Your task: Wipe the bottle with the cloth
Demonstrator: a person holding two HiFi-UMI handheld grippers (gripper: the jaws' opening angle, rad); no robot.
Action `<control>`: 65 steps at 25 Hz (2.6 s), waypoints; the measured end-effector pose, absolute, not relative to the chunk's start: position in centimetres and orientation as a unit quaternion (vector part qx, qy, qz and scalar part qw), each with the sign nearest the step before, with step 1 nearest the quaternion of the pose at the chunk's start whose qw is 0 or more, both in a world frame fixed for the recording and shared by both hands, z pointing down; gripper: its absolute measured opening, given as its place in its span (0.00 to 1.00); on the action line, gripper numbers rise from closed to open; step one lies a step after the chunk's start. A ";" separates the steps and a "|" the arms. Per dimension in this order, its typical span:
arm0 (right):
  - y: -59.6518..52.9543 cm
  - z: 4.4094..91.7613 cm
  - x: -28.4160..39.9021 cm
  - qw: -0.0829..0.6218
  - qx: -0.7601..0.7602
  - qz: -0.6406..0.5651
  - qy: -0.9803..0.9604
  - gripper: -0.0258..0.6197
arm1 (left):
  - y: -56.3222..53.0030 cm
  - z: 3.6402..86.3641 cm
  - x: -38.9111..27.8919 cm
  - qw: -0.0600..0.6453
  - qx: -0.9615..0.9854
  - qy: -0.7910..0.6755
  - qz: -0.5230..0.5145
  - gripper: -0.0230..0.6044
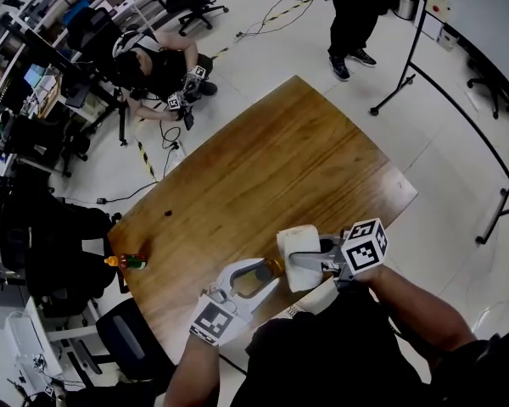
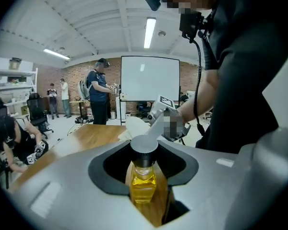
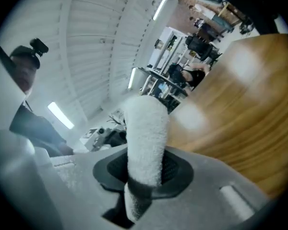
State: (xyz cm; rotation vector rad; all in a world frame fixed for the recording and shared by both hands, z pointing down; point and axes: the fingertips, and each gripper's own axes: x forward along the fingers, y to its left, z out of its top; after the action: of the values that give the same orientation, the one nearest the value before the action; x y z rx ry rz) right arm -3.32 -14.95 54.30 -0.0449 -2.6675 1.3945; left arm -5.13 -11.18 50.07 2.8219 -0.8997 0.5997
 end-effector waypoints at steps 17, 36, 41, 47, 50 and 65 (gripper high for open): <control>-13.8 61.7 -5.4 0.268 -0.093 0.433 -0.856 0.15 | -11.6 49.8 -4.7 0.097 0.915 -0.337 0.200 0.32; -23.5 45.3 -11.9 0.115 -0.119 0.417 -0.893 0.15 | -8.7 51.0 -15.8 0.213 0.728 -0.640 0.121 0.06; -18.8 46.7 -16.1 0.196 -0.217 0.386 -0.875 0.15 | -7.5 52.6 -15.9 0.284 0.684 -0.668 0.073 0.06; -16.6 50.3 -16.6 0.248 -0.237 0.376 -0.861 0.15 | -7.8 54.0 -14.1 0.312 0.669 -0.670 0.085 0.06; -16.8 52.7 -16.7 0.266 -0.233 0.377 -0.856 0.15 | -7.9 54.3 -14.1 0.314 0.657 -0.680 0.087 0.06; -16.6 61.6 -16.9 0.333 -0.189 0.307 -0.871 0.15 | -5.8 55.8 -13.5 0.330 0.627 -0.702 0.070 0.06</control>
State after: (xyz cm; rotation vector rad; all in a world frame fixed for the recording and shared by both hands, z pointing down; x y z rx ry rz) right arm -16.93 -16.59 61.57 -0.4930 -2.2745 0.8019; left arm -13.47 -5.77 55.81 1.6409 -1.8370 0.1836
